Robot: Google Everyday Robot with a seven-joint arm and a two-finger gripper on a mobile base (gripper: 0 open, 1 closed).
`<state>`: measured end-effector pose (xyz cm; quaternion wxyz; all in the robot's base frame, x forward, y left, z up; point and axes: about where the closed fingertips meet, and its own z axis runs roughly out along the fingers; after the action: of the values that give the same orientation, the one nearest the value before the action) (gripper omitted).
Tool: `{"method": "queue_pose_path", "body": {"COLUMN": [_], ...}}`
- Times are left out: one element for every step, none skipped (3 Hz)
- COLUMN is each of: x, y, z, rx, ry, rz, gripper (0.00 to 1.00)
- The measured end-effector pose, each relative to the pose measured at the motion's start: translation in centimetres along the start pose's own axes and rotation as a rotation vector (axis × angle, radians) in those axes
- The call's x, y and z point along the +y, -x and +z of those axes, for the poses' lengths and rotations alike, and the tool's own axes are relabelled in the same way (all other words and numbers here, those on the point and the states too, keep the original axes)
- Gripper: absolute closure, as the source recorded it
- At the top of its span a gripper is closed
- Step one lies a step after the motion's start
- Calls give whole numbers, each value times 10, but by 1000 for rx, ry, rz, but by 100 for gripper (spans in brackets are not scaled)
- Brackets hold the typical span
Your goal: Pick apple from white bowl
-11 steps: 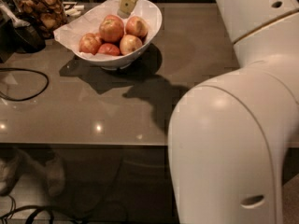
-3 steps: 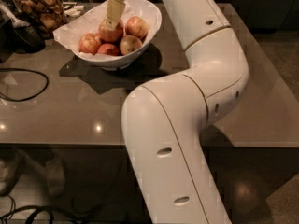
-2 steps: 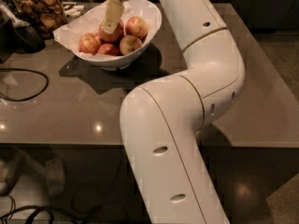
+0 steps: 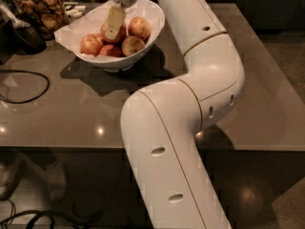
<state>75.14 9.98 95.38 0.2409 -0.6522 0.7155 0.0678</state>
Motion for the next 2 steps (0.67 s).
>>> {"method": "queue_pose_path", "body": {"x": [0,1], "y": [-4,-8], "z": [8,14], "rx": [2,0], "ry": [14,28], "rz": [11,24], "gripper": [37,38]}}
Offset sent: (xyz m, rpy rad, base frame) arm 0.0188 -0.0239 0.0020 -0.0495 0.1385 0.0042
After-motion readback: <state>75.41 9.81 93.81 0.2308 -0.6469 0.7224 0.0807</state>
